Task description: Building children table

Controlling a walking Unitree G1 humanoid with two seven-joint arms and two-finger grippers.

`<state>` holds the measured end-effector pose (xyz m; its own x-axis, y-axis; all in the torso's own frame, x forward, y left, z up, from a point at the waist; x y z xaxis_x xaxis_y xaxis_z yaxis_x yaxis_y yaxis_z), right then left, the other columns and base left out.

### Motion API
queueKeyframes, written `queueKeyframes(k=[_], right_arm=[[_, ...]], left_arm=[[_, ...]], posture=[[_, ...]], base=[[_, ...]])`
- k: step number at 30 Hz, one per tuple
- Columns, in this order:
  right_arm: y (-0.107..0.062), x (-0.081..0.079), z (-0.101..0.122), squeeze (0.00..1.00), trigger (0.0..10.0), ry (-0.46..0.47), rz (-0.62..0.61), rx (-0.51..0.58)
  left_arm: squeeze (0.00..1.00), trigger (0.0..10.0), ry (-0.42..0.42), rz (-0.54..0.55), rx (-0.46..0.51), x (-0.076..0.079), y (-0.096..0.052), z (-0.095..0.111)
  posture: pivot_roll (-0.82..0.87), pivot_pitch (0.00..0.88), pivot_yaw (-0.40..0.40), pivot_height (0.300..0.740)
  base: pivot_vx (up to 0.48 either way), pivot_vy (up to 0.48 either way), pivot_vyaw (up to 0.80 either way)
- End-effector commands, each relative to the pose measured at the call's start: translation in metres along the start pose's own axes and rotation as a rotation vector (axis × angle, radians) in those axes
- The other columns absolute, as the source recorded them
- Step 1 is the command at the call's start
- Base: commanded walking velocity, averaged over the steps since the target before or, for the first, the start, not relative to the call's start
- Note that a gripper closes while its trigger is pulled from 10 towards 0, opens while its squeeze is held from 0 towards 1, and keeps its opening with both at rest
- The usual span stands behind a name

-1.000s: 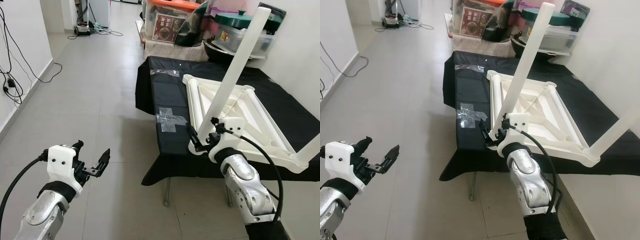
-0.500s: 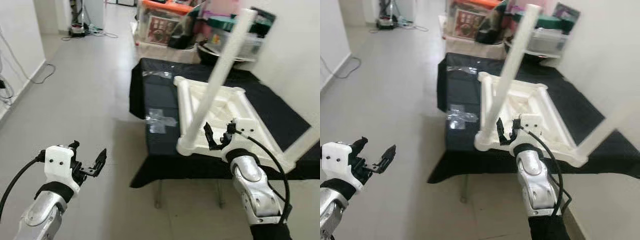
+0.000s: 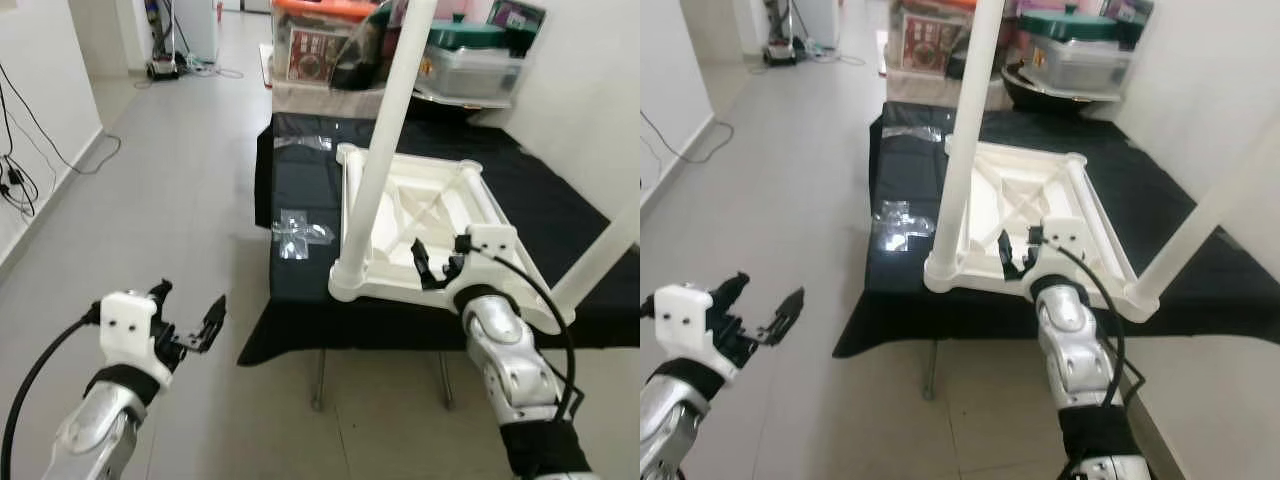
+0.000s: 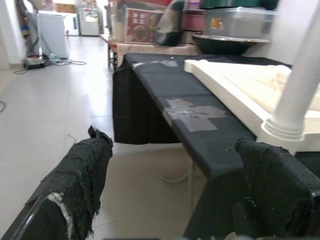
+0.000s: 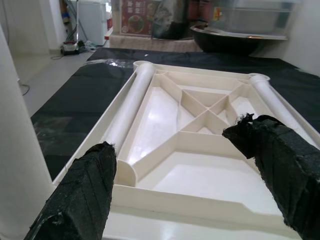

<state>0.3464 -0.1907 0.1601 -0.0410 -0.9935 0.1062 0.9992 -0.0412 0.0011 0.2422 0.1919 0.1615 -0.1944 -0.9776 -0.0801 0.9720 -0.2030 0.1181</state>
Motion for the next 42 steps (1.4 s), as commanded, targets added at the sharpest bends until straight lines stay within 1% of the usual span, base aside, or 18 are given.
queueKeyframes(k=[1,7,9,15,24,25,26,27,29,30,32,33,34,35,36,37,41,42], right_arm=[[0.002,0.0,0.002,0.0,10.0,-0.008,-0.009,0.007],[0.011,-0.002,0.007,0.0,10.0,0.005,-0.029,0.021],[0.016,-0.002,0.011,0.0,10.0,0.011,-0.044,0.032],[0.019,-0.003,0.012,0.0,10.0,0.02,-0.051,0.034],[0.022,0.001,0.011,0.0,10.0,0.002,-0.049,0.035],[0.026,0.002,0.013,0.0,10.0,-0.014,0.024,0.041],[0.026,0.002,0.013,0.0,10.0,-0.014,0.024,0.041],[0.031,0.004,0.015,0.0,10.0,-0.035,0.098,0.039],[0.031,0.004,0.015,0.0,10.0,-0.035,0.098,0.039],[0.035,0.006,0.016,0.0,10.0,-0.044,0.165,0.029],[0.035,0.006,0.016,0.0,10.0,-0.044,0.165,0.029],[0.038,0.014,0.019,0.0,10.0,-0.082,0.215,0.026],[0.043,0.027,0.022,0.0,10.0,-0.133,0.26,0.006],[0.045,0.037,0.024,0.0,10.0,-0.166,0.286,-0.009],[0.045,0.037,0.024,0.0,10.0,-0.166,0.286,-0.009],[0.044,0.042,0.025,0.0,10.0,-0.197,0.373,-0.037],[0.044,0.042,0.025,0.0,10.0,-0.197,0.373,-0.037],[0.035,0.036,0.026,0.0,10.0,-0.19,0.56,-0.059]], left_arm=[[0.0,10.0,-0.023,-0.007,-0.01,0.002,0.0,-0.003],[0.0,10.0,-0.03,-0.008,-0.002,0.002,0.001,-0.003],[0.0,10.0,-0.032,-0.011,-0.001,0.003,0.001,-0.003],[0.0,10.0,-0.03,-0.011,0.012,0.003,0.001,-0.002],[0.0,10.0,-0.032,-0.006,0.015,0.002,0.001,-0.001],[0.0,10.0,-0.033,-0.01,0.016,0.003,0.002,-0.001],[0.0,10.0,-0.033,-0.01,0.016,0.003,0.002,-0.001],[0.0,10.0,-0.035,-0.014,0.017,0.003,0.002,0.0],[0.0,10.0,-0.035,-0.014,0.017,0.003,0.002,0.0],[0.0,10.0,-0.036,-0.018,0.02,0.003,0.002,0.0],[0.0,10.0,-0.036,-0.018,0.02,0.003,0.002,0.0],[0.0,10.0,-0.038,-0.021,0.022,0.004,0.003,0.0],[0.0,10.0,-0.039,-0.022,0.026,0.004,0.003,0.0],[0.0,10.0,-0.04,-0.023,0.028,0.004,0.003,0.0],[0.0,10.0,-0.04,-0.023,0.028,0.004,0.003,0.0],[0.0,10.0,-0.041,-0.023,0.03,0.004,0.003,0.0],[0.0,10.0,-0.041,-0.023,0.03,0.004,0.003,0.0],[0.0,10.0,-0.042,-0.023,0.032,0.004,0.003,0.001]], posture=[[0.11,0.0,-0.165,0.74],[0.12,0.0,-0.166,0.74],[0.12,0.0,-0.168,0.74],[0.12,0.0,-0.169,0.74],[0.12,0.0,-0.168,0.74],[0.11,0.0,-0.165,0.74],[0.11,0.0,-0.165,0.74],[0.11,0.0,-0.161,0.74],[0.11,0.0,-0.161,0.74],[0.11,0.0,-0.161,0.74],[0.11,0.0,-0.161,0.74],[0.11,0.0,-0.167,0.74],[0.11,0.0,-0.166,0.74],[0.11,0.0,-0.166,0.74],[0.11,0.0,-0.166,0.74],[0.11,0.0,-0.167,0.74],[0.11,0.0,-0.167,0.74],[0.11,0.0,-0.164,0.74]], base=[[0.0,0.0,0.0],[0.32,0.0,0.0],[0.354,0.0,0.0],[0.356,0.0,0.0],[0.0,0.0,0.0],[0.0,0.0,0.0],[0.0,0.0,0.0],[0.0,0.0,0.0],[0.0,0.0,0.0],[0.0,0.0,0.0],[0.0,0.0,0.0],[0.0,0.0,0.0],[0.0,0.0,0.0],[0.0,0.0,0.0],[0.0,0.0,0.0],[0.0,0.0,0.0],[0.0,0.0,0.0],[0.0,0.0,0.0]])
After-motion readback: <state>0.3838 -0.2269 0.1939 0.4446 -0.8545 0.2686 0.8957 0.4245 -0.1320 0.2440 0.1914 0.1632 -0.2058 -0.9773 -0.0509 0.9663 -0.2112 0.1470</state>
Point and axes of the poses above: a point about 5 cm out from each wrist's last joint towards the gripper, its own y axis pointing out of the wrist towards the gripper, its own z axis along the axis of the wrist's last joint, x = y × z, the point moved 2 cm from there along y, pointing out of the wrist towards the gripper, and after that the axes turned 4 degrees about y, right-handed, at the moved point
